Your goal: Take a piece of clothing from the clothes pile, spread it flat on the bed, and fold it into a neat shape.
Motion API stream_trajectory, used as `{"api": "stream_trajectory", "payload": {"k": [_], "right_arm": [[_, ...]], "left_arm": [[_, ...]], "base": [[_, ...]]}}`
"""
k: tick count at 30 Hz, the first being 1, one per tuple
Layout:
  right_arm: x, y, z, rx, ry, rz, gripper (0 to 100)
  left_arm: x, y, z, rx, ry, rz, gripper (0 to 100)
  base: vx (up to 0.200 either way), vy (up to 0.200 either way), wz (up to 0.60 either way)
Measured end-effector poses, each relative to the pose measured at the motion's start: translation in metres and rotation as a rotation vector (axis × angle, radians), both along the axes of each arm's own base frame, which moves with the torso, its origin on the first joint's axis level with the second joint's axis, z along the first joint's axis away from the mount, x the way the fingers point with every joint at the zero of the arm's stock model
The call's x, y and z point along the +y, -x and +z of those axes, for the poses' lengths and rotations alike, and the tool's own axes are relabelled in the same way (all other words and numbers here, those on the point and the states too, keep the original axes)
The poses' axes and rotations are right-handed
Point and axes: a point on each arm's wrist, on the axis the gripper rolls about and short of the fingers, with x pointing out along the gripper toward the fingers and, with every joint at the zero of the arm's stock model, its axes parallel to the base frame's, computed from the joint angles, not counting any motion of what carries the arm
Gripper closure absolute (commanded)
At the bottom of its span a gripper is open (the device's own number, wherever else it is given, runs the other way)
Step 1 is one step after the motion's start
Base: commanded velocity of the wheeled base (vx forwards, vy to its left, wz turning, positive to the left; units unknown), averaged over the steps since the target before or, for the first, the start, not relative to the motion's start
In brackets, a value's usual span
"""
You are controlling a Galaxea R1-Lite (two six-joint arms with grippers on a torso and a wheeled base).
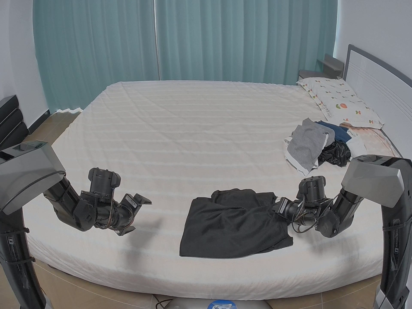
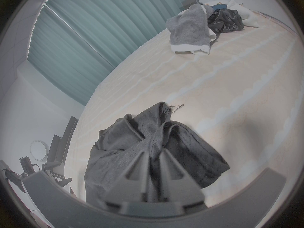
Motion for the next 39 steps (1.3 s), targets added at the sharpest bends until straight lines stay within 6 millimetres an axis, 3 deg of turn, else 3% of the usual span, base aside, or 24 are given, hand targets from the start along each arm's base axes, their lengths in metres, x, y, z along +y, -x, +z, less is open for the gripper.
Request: {"api": "stream_trajectory", "payload": {"k": [16,23,35,36,39], "right_arm": [[-0.008,-0.003,0.033,-0.093,-0.031,-0.027,100],[-0.013,-0.007,0.038,-0.133,-0.037,-0.038,100],[-0.016,-0.008,0.010,-0.070,-0.010,-0.042,100],[-0.017,-0.007,0.007,-0.046,-0.001,-0.042,0],[-0.019,-0.002,0.000,0.021,0.024,-0.039,0]], "left_arm": [[0.000,0.000,0.000,0.000,0.000,0.000,0],[0.000,0.000,0.000,-0.002,0.001,0.000,0],[0.000,-0.001,0.000,-0.002,0.000,0.001,0],[0.000,-0.001,0.000,-0.002,0.000,0.001,0],[0.000,-0.001,0.000,-0.002,0.000,0.001,0]], "base": [[0.000,0.000,0.00],[0.000,0.000,0.00],[0.000,0.000,0.00],[0.000,0.000,0.00],[0.000,0.000,0.00]]}}
